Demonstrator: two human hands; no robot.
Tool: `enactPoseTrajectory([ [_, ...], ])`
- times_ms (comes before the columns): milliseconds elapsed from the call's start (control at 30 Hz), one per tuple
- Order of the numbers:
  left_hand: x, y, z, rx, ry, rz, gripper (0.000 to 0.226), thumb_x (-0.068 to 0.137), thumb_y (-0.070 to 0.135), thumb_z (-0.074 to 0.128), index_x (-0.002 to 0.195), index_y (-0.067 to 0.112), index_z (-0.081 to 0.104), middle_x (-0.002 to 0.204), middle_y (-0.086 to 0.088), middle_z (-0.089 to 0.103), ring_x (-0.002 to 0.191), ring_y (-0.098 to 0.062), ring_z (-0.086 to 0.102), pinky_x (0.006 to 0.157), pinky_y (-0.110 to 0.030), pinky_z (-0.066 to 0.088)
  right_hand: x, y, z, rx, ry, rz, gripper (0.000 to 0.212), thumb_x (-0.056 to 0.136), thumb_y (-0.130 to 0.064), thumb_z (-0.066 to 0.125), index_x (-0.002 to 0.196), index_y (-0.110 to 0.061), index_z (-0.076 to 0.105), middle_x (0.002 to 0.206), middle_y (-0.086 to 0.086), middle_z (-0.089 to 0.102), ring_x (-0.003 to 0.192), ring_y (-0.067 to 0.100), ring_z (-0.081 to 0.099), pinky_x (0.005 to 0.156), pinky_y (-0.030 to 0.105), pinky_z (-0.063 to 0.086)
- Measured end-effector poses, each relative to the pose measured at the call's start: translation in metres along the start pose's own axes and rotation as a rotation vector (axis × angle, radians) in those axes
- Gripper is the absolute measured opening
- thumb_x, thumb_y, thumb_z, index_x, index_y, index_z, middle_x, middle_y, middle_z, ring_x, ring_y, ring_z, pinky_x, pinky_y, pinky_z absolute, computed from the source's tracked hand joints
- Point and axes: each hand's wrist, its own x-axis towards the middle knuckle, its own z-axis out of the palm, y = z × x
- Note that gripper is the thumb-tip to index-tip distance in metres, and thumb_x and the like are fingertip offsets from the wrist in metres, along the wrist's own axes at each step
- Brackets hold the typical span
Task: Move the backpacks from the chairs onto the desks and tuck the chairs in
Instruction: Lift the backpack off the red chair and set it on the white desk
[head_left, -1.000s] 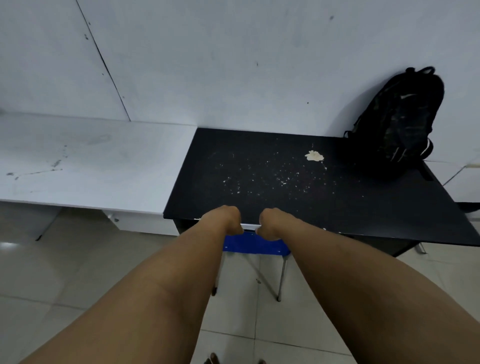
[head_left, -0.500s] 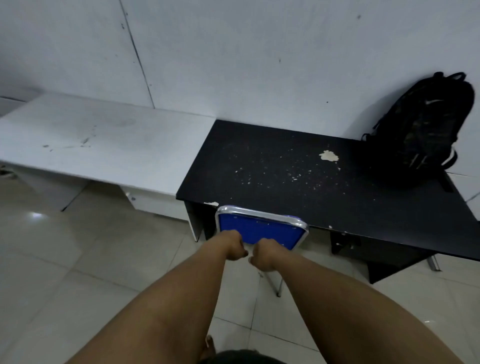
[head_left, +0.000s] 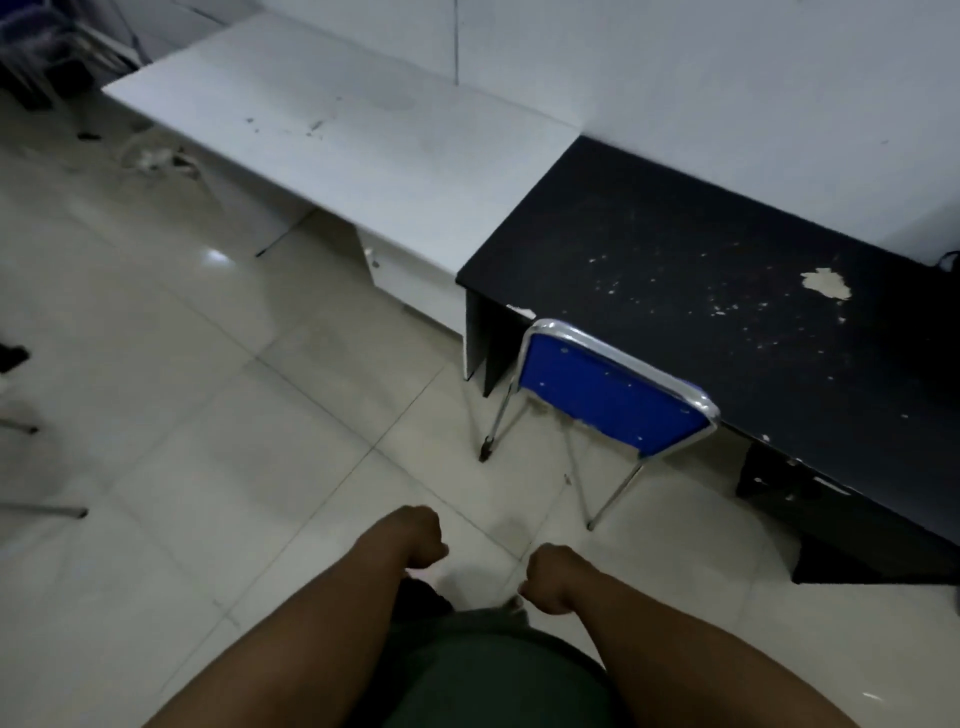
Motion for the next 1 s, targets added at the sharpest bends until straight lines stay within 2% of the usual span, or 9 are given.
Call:
enactPoseTrajectory([
  [167,-0.009,-0.013,0.008,-0.144,0.064,0.012,0.047,0.102,0.039,0.048,0.138,0.01,0.053,0.145,-0.009,0.049,0.129,-0.025,0.049,0.103,-0.034,0.041,0.009,-0.026,-0.014,-0.042,0.059,-0.093,0.056,0.1,-0.046,0.041,0.137,-0.004,0.048,0.141,0.012,0.051,0.123,0.027,0.051,0.099,0.031,0.044],
  [400,-0.024,-0.04,0.004,-0.271,0.128,0.046,0.048,0.1,0.04,0.052,0.141,0.014,0.052,0.146,-0.008,0.048,0.13,-0.024,0.048,0.104,-0.034,0.041,0.015,-0.082,-0.022,-0.084,0.112,-0.125,0.048,0.099,-0.043,0.046,0.126,-0.004,0.056,0.13,0.011,0.058,0.115,0.025,0.056,0.092,0.03,0.046],
  [533,-0.041,-0.098,-0.001,-0.291,0.176,0.015,0.047,0.101,0.037,0.051,0.141,0.014,0.052,0.145,-0.008,0.049,0.129,-0.025,0.049,0.104,-0.034,0.042,0.013,-0.139,-0.01,-0.113,0.149,-0.151,0.041,0.097,-0.039,0.049,0.119,-0.007,0.059,0.122,0.01,0.062,0.107,0.024,0.059,0.082,0.028,0.047],
  [700,-0.058,-0.178,0.009,-0.327,0.189,-0.057,0.046,0.1,0.037,0.051,0.139,0.013,0.054,0.143,-0.007,0.052,0.128,-0.024,0.049,0.103,-0.034,0.043,0.008,-0.209,0.008,-0.177,0.138,-0.195,0.045,0.098,-0.042,0.048,0.124,-0.006,0.058,0.128,0.011,0.059,0.114,0.026,0.057,0.087,0.03,0.047],
  [833,-0.07,-0.241,0.023,-0.334,0.192,-0.115,0.045,0.099,0.038,0.052,0.136,0.014,0.057,0.139,-0.008,0.055,0.125,-0.025,0.052,0.101,-0.034,0.046,0.004,-0.267,0.022,-0.178,0.143,-0.23,0.043,0.098,-0.04,0.049,0.119,-0.004,0.061,0.124,0.011,0.062,0.11,0.025,0.059,0.081,0.028,0.046],
  [1000,-0.079,-0.3,0.041,-0.342,0.168,-0.175,0.043,0.098,0.038,0.052,0.132,0.013,0.06,0.136,-0.008,0.058,0.122,-0.025,0.055,0.099,-0.034,0.047,-0.003,-0.326,0.042,-0.121,0.155,-0.271,0.038,0.096,-0.037,0.055,0.117,-0.006,0.064,0.119,0.009,0.065,0.108,0.024,0.061,0.093,0.035,0.052],
])
